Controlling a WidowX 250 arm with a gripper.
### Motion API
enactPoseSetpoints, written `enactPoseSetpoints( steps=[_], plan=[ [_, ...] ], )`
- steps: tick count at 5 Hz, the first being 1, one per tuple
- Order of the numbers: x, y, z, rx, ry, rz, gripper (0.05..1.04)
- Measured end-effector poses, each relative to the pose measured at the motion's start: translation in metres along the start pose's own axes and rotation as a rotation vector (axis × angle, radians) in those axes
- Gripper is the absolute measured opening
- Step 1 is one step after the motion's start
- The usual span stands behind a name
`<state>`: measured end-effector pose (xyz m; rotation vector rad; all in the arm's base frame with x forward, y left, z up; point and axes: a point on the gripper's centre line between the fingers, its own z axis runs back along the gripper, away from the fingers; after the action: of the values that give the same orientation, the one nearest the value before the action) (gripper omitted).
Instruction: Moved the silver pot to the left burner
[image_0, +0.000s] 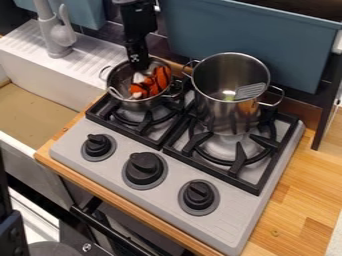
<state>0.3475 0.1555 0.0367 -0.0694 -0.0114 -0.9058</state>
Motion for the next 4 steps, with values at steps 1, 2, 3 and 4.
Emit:
enactPoseSetpoints(
  steps=[1,2,3,4],
  plan=[
    [0.003,0.003,0.000,0.018,-0.020,0.030,0.205],
    [0.002,0.001,-0.003,0.008,-0.038,0.005,0.441],
    [-0.002,-0.004,0.008,0.023,-0.059,-0.057,0.734],
    [-0.004,-0.006,0.014,0.039,-0.097,-0.077,0.977]
  ],
)
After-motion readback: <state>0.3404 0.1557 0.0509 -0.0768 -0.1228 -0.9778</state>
